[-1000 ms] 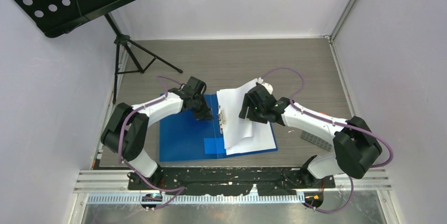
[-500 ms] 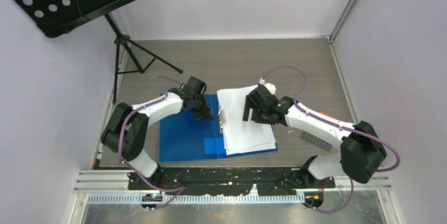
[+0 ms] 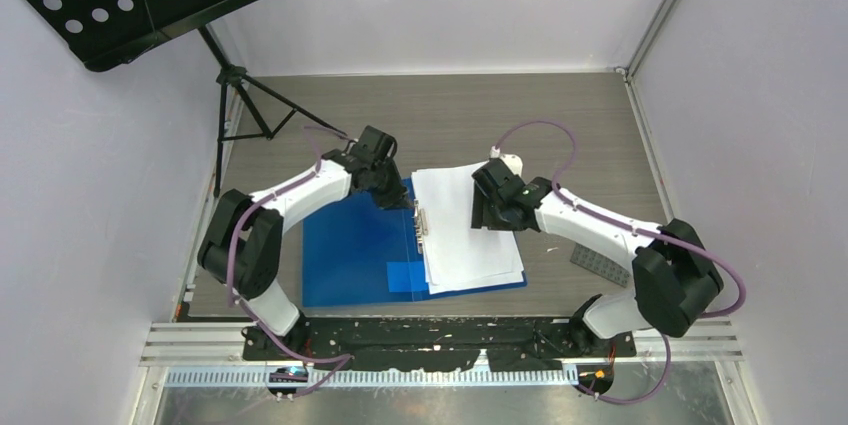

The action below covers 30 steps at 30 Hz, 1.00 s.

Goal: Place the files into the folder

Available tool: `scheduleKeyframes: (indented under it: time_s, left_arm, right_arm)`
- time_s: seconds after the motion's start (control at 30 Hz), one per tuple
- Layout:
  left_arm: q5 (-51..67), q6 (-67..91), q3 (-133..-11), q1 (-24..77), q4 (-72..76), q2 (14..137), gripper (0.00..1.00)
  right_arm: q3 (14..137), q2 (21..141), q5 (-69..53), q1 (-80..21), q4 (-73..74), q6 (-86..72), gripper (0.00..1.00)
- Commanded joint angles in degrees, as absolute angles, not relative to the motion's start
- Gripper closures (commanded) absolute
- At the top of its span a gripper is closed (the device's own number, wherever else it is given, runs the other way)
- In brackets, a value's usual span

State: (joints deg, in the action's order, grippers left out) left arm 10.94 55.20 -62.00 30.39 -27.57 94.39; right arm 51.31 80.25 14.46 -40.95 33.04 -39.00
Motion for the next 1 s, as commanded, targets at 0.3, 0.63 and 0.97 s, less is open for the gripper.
scheduleKeyframes:
  time_s: [0.3, 0.63, 0.97]
  left_arm:
    - [7.6, 49.0, -74.4, 29.1, -31.2, 104.1, 0.87]
    - [9.8, 47.3, -80.2, 28.6, -32.3, 110.7, 0.86]
    - [11.6, 46.9, -80.6, 27.5, -32.0, 112.5, 0.86]
  right_arm:
    - [52.9, 84.3, 12.5, -33.6, 23.1, -32.5, 0.51]
    - [57.0, 90.2, 6.5, -39.4, 18.3, -34.7, 0.67]
    - [56.2, 91.1, 17.2, -38.2, 20.9, -36.3, 0.75]
